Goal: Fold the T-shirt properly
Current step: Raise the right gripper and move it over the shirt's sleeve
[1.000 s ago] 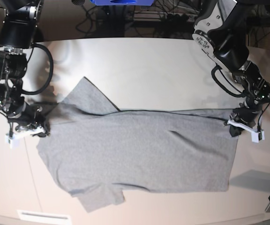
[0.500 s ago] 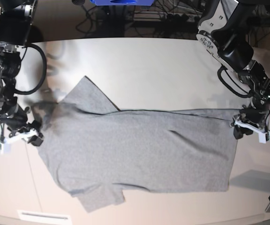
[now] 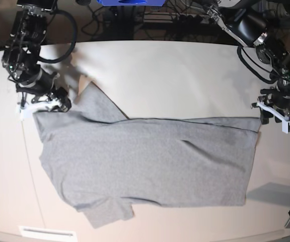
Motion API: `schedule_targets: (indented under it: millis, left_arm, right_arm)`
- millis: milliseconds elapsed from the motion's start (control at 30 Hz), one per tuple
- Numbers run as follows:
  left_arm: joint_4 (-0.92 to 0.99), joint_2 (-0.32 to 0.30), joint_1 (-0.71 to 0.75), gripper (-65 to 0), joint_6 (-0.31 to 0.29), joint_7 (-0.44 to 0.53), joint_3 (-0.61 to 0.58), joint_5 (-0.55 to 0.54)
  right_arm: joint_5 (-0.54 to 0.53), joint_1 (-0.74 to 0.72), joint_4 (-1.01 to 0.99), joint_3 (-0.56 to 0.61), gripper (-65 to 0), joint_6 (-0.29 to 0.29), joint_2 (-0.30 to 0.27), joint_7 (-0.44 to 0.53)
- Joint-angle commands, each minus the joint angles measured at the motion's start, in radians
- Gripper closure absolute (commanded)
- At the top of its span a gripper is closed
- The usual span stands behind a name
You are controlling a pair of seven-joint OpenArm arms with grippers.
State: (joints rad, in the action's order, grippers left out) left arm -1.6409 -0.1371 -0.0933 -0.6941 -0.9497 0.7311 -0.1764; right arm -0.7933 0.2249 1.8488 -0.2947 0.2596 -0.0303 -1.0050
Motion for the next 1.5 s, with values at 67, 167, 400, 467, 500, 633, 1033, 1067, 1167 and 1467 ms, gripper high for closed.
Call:
schedule_targets:
  millis: [67,167,400,467,500,633,1033,1067,1167,1467]
  left_arm:
    - [-0.022,-0.017,0.022,-29.1,-0.004,0.028,0.003,-0.013]
    - [-0.022,-0.020,0.048,-28.9,-0.004,0.028,0.006,-0.013]
    - [-0.022,-0.020,0.054,-28.9,-0.004,0.028,0.008,-0.013]
    - [-0.022,-0.020,0.054,-28.9,-0.004,0.028,0.008,-0.013]
    - [-0.022,-0.019,0.054,-28.9,-0.004,0.028,0.008,-0.013]
    - [-0.022,-0.019,0.054,-28.9,-0.004,0.028,0.008,-0.013]
    - [-0.022,-0.023,0.068,-28.9,-0.004,0.028,0.008,-0.013]
    - [-0.022,-0.023,0.068,-28.9,-0.004,0.028,0.008,-0.013]
    - [-0.022,-0.023,0.068,-28.9,-0.004,0.028,0.008,-0.013]
    - [-0.022,-0.025,0.068,-28.9,-0.004,0.028,0.008,-0.013]
  right_arm:
    - [-0.016,0.034,0.022,-0.002,-21.6,-0.001,0.026,0.012]
    - [-0.015,0.081,0.022,-0.002,-21.6,-0.001,0.062,0.012]
    - [-0.015,0.123,0.018,0.001,-21.6,-0.007,0.096,0.010]
    - [-0.015,0.124,0.016,0.002,-22.1,-0.007,0.102,0.010]
    - [-0.015,0.124,0.016,0.002,-22.1,-0.007,0.105,0.010]
    - [-0.015,0.123,0.016,0.041,-22.3,-0.009,0.108,0.010]
    - [-0.015,0.069,-0.031,0.113,-22.3,-0.009,0.108,0.021]
    - [-0.015,0.064,-0.039,0.113,-22.3,-0.009,0.108,0.021]
    - [-0.015,0.052,-0.050,0.113,-21.9,-0.009,0.108,0.021]
    - [-0.016,0.052,-0.039,0.113,-0.6,-0.009,0.102,0.012]
